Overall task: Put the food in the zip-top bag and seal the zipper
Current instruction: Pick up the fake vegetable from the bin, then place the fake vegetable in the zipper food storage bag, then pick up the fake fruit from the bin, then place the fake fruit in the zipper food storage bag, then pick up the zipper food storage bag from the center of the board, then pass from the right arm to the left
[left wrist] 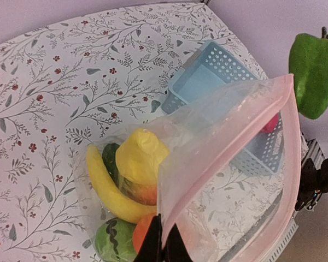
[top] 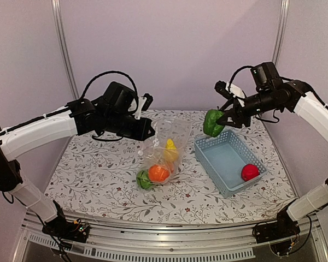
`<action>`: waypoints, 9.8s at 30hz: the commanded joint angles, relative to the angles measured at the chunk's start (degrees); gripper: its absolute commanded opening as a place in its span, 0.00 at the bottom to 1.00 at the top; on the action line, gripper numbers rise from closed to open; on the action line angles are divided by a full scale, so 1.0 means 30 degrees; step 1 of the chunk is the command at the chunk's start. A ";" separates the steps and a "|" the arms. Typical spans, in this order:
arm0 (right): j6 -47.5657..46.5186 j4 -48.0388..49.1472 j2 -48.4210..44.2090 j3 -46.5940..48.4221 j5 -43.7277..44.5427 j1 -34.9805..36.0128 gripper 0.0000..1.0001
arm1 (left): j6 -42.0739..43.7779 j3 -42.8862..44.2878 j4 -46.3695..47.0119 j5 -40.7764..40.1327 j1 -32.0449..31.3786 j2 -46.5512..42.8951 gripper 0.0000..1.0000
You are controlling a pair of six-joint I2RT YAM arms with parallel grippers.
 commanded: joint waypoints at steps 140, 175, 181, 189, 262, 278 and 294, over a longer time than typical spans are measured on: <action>0.1673 0.0687 0.2114 -1.1251 0.9153 -0.3366 0.72 | 0.0658 0.2189 -0.0679 0.1181 0.0018 0.1643 0.00; 0.1369 -0.0141 0.1669 0.3088 -0.4828 0.2955 0.58 | 0.0589 0.3833 -0.0968 0.1092 0.0105 0.2437 0.00; 0.1561 0.0715 0.3270 0.3666 -0.3329 0.4570 0.58 | 0.0529 0.3585 -0.1014 0.1280 0.0105 0.2297 0.00; 0.1971 0.1230 0.5824 0.5625 0.0148 0.5042 0.68 | 0.0507 0.3432 -0.1001 0.1330 0.0076 0.1957 0.00; 0.0143 0.0997 0.5246 0.6346 0.2806 0.9484 0.00 | 0.7380 -1.4088 1.4870 -0.1475 -0.4791 -1.1571 0.51; 0.0392 0.0649 0.5554 0.6178 0.2529 0.9470 0.00 | 1.0029 -1.4346 1.8576 -0.7941 -0.5256 -0.9976 0.37; 0.1135 0.0675 0.6252 0.7082 0.1743 0.9484 0.00 | 1.0581 -1.4916 1.9969 -0.6503 -0.5004 -0.9259 0.30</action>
